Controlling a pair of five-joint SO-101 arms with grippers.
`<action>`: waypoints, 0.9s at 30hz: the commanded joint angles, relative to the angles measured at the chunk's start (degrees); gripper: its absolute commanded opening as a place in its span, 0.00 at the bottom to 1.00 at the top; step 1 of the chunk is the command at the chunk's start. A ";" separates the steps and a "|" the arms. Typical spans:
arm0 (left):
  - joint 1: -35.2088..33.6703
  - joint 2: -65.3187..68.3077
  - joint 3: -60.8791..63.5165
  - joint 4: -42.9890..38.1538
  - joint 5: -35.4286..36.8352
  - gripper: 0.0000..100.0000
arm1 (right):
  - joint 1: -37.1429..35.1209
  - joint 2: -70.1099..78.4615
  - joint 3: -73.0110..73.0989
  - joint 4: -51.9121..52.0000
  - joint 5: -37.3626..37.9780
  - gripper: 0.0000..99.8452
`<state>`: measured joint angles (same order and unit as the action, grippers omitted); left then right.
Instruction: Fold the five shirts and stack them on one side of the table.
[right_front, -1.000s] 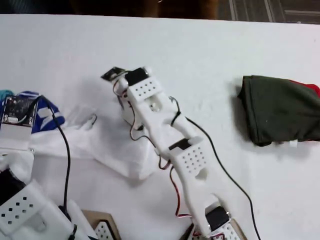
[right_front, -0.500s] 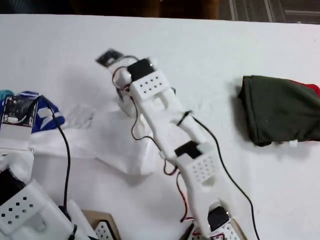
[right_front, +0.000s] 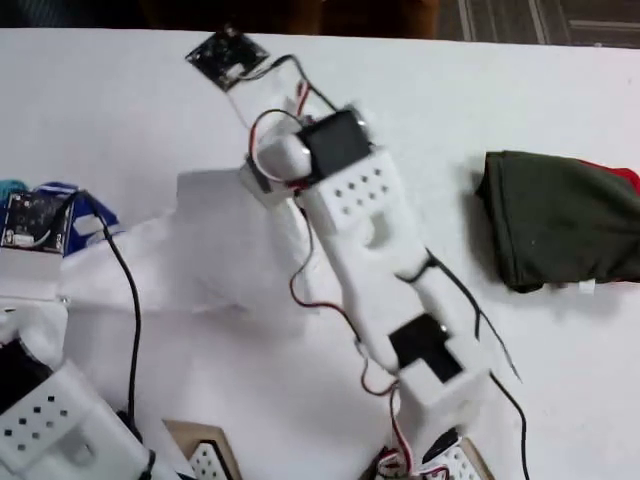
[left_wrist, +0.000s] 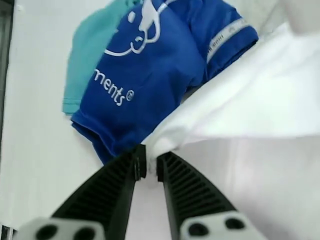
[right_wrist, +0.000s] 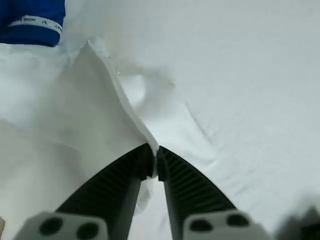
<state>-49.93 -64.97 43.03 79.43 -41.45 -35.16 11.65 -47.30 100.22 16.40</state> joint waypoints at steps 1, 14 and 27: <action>-0.18 -5.54 -1.45 -0.62 2.81 0.03 | 0.48 -8.40 -0.18 1.27 -0.53 0.02; -0.44 -31.38 -0.92 -0.70 3.78 0.03 | 0.92 -25.80 -0.18 1.27 -0.62 0.02; -0.44 -39.38 -8.31 -0.62 14.59 0.03 | 15.25 -42.68 -0.18 1.27 -0.70 0.02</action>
<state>-49.93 -103.03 38.46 79.43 -29.41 -23.03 -27.21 -47.30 100.40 16.40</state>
